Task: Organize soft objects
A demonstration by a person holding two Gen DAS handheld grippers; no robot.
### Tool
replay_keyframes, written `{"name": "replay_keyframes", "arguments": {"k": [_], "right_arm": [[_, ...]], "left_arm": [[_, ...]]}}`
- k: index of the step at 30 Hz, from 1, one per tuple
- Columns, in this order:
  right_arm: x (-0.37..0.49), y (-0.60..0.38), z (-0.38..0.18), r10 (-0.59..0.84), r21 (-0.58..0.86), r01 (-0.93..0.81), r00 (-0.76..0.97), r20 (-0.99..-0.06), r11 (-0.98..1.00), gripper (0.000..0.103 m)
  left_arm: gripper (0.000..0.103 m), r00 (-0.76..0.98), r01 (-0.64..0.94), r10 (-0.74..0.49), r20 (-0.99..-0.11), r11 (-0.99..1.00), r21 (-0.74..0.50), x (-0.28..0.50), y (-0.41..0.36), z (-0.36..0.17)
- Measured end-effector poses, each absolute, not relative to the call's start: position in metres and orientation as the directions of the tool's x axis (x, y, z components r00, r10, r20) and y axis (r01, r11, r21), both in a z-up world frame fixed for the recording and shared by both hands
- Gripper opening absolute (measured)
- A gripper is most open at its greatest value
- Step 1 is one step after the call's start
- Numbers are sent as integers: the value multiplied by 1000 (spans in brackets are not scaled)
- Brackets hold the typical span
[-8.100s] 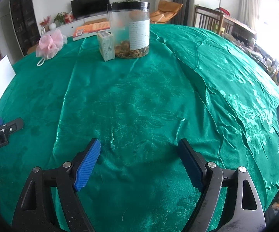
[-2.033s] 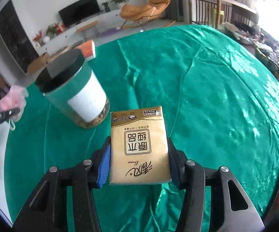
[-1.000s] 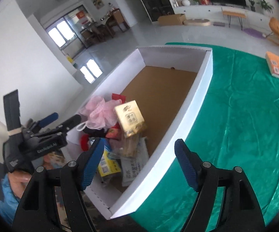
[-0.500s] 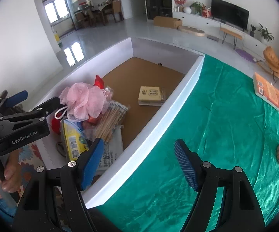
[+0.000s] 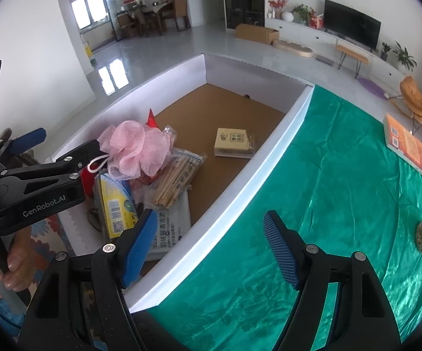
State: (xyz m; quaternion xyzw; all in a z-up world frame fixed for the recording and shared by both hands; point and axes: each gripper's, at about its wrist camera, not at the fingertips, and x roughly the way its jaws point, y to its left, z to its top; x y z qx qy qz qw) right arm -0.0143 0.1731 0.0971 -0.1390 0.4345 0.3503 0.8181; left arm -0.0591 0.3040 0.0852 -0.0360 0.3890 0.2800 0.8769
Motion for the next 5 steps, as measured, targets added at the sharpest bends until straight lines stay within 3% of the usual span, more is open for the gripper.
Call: {"name": "replay_keyframes", "arguments": {"k": [5], "right_arm": [[-16,173,96,447,69,-694,381,-809,716,78]], "left_arm": [[99,576,-532,470,-669,837,130,-68,301,90]]}}
